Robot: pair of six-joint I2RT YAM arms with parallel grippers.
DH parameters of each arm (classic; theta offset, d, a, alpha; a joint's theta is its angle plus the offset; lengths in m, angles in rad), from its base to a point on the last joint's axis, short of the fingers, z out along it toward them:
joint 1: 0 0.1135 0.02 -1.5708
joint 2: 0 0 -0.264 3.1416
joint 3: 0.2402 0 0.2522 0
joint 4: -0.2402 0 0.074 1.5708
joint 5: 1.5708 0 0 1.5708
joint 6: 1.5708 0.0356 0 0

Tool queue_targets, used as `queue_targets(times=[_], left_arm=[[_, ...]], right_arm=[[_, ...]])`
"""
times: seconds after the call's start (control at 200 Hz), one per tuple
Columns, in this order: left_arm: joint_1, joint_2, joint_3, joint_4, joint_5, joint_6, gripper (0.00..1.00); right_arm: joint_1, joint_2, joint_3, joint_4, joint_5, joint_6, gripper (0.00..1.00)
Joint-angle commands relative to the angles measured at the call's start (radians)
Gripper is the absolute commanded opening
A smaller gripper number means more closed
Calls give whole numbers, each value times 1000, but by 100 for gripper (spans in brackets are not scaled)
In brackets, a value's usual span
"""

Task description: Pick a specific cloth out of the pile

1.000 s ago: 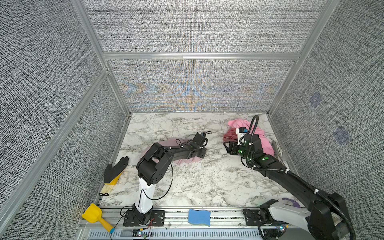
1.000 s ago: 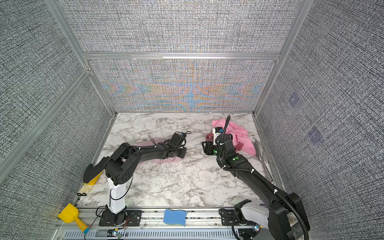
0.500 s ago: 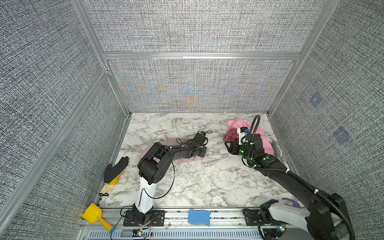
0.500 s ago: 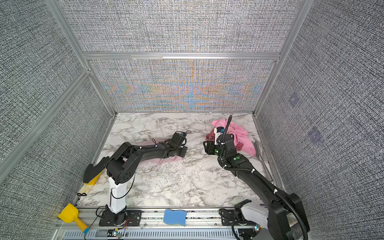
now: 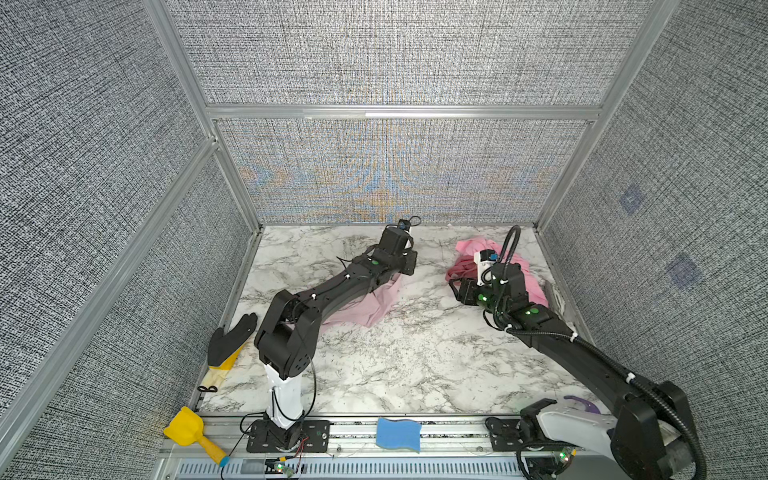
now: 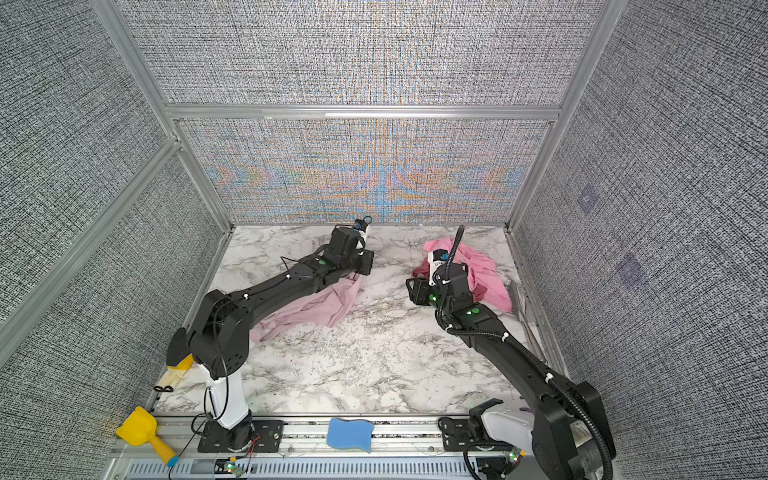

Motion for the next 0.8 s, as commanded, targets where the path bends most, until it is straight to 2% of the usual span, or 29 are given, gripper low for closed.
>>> queue_targets(times=[0.0, 0.275, 0.5, 0.671, 0.796], left_arm=[[34, -72, -38, 44, 35, -6, 0], [173, -371, -332, 109, -19, -28, 0], [304, -603, -558, 52, -46, -91, 0], [417, -731, -672, 1, -50, -136, 0], [464, -786, -737, -23, -71, -166, 0]], right_arm=[[-2, 3, 14, -3, -10, -13, 54], [-9, 27, 37, 13, -31, -16, 54], [-12, 62, 60, 29, -65, -21, 54], [-18, 83, 74, 35, -88, -28, 54], [-21, 94, 82, 36, -102, -31, 54]])
